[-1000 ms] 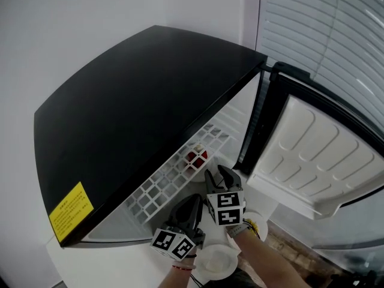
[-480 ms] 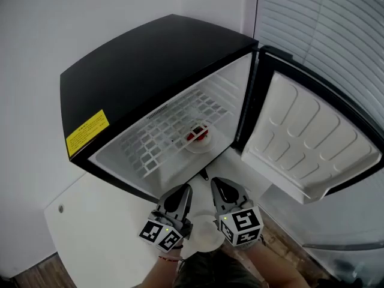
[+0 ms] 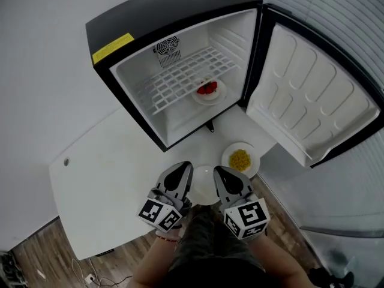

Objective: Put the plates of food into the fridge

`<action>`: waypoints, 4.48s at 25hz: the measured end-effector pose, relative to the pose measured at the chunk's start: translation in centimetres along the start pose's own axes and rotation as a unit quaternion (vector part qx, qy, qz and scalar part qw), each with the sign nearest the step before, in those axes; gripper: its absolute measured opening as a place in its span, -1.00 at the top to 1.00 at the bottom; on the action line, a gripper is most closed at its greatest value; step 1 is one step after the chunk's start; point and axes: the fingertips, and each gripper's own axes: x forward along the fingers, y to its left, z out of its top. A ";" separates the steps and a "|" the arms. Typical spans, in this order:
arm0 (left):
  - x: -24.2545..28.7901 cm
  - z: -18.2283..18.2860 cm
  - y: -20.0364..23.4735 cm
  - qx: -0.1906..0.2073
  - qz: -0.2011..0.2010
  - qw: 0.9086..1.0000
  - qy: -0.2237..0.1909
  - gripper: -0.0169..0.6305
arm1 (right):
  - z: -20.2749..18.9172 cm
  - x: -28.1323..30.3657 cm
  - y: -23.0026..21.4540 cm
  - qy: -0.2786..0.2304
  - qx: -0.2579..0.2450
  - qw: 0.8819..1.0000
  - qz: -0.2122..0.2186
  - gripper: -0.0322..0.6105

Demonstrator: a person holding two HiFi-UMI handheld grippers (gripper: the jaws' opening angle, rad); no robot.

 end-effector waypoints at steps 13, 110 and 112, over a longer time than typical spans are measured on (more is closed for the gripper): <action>-6.9 -2.4 -1.2 0.006 0.048 0.999 -0.009 0.93 | -7.6 -5.7 3.5 0.060 0.017 0.998 0.012 0.88; 8.5 -1.9 11.5 0.007 0.102 0.994 -0.028 0.93 | -6.2 27.0 -7.5 0.262 0.167 0.949 0.046 0.60; 8.4 -1.9 11.8 0.007 0.109 0.994 -0.028 0.93 | -6.1 27.0 -7.5 0.260 0.140 0.954 0.048 0.57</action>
